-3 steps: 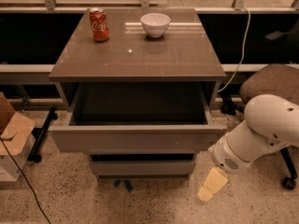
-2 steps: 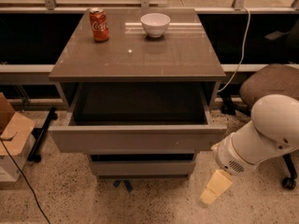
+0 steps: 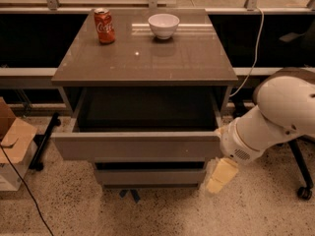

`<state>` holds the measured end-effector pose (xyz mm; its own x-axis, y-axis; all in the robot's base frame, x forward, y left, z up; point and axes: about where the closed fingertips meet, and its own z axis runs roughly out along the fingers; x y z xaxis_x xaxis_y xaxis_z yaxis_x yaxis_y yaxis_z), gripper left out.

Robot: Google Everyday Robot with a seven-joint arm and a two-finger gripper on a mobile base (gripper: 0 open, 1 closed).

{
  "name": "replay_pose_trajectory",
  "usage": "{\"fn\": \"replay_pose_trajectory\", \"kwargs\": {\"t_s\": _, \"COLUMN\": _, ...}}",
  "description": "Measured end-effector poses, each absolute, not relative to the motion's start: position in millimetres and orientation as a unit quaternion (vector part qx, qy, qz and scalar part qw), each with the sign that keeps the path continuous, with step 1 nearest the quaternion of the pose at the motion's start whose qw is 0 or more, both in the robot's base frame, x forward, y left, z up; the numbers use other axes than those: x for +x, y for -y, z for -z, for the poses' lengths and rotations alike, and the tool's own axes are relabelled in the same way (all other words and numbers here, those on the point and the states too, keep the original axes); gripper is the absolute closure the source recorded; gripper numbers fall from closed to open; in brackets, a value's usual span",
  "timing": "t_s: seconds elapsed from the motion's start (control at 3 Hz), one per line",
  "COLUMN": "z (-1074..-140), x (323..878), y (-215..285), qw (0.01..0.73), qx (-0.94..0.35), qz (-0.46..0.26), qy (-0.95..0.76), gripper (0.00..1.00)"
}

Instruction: Open top drawer

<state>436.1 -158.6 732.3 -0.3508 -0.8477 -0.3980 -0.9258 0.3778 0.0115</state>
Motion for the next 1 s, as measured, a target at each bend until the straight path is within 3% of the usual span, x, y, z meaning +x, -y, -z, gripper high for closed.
{"fn": "replay_pose_trajectory", "kwargs": {"t_s": 1.0, "z": -697.3, "x": 525.3, "y": 131.2, "qw": 0.168, "qx": -0.601, "qz": -0.150, "qy": -0.766, "gripper": 0.00}}
